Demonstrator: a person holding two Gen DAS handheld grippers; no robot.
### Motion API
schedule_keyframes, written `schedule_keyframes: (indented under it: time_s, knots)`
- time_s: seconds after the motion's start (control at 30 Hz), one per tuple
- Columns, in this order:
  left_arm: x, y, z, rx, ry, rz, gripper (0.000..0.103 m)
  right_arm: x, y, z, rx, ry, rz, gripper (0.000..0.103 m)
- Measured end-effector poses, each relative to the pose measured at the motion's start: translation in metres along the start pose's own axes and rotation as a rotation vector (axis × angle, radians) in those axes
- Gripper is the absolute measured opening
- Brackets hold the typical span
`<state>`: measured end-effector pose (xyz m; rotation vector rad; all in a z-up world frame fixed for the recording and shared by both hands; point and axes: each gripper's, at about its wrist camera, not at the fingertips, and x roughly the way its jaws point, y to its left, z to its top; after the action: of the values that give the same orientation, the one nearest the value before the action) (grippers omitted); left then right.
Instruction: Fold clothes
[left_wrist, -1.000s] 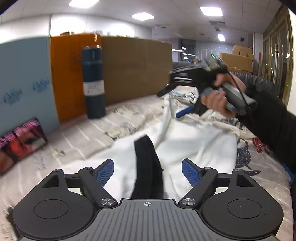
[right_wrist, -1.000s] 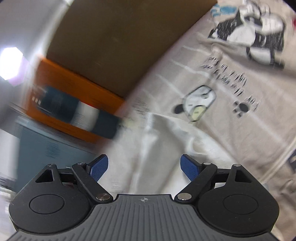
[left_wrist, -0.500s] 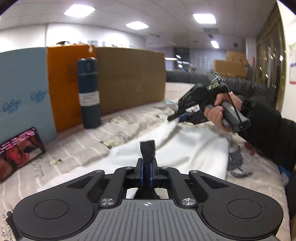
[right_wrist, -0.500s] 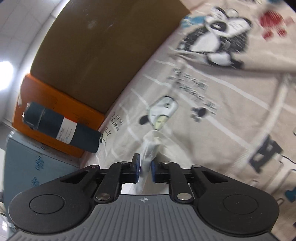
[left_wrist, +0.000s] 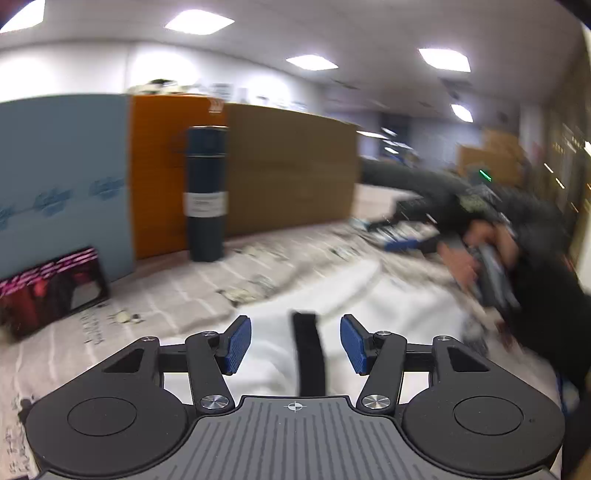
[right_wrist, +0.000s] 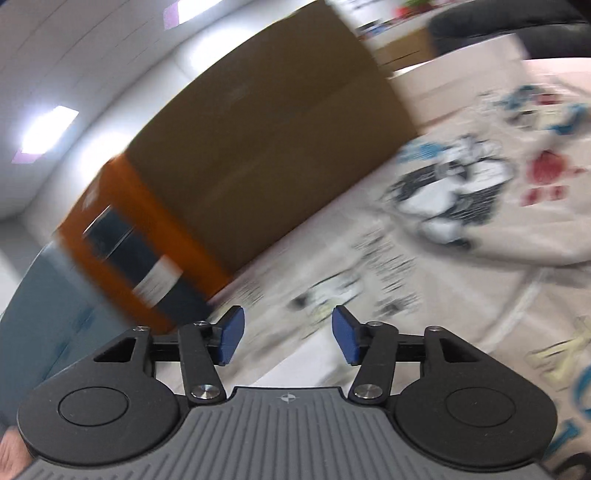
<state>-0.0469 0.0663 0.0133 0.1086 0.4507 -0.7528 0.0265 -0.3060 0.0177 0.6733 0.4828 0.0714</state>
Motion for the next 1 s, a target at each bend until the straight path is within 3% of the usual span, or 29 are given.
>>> schedule_keyframes:
  time_s: [0.13, 0.33, 0.43, 0.63, 0.77, 0.83, 1.0]
  knots:
    - [0.021, -0.005, 0.001, -0.024, 0.066, -0.015, 0.053, 0.016, 0.009, -0.007, -0.017, 0.114, 0.079, 0.054]
    - [0.053, -0.014, 0.003, -0.059, 0.165, -0.038, 0.053, 0.023, -0.002, -0.015, 0.018, 0.161, 0.019, 0.055]
    - [0.069, -0.018, 0.004, -0.077, 0.215, -0.050, 0.054, 0.026, -0.011, -0.017, 0.048, 0.171, 0.033, 0.055]
    - [0.053, -0.044, 0.005, -0.027, 0.146, 0.037, 0.060, 0.025, -0.026, -0.019, 0.109, 0.145, 0.107, 0.062]
    - [0.030, -0.083, 0.010, 0.074, 0.021, 0.134, 0.078, 0.004, -0.034, -0.002, 0.166, 0.061, 0.183, 0.078]
    - [0.036, -0.101, 0.007, 0.139, 0.027, 0.135, 0.087, -0.006, -0.043, 0.011, 0.186, 0.025, 0.192, 0.082]
    - [0.062, -0.145, -0.001, 0.315, 0.073, 0.137, 0.088, 0.016, -0.060, 0.038, 0.091, 0.166, 0.139, 0.083]
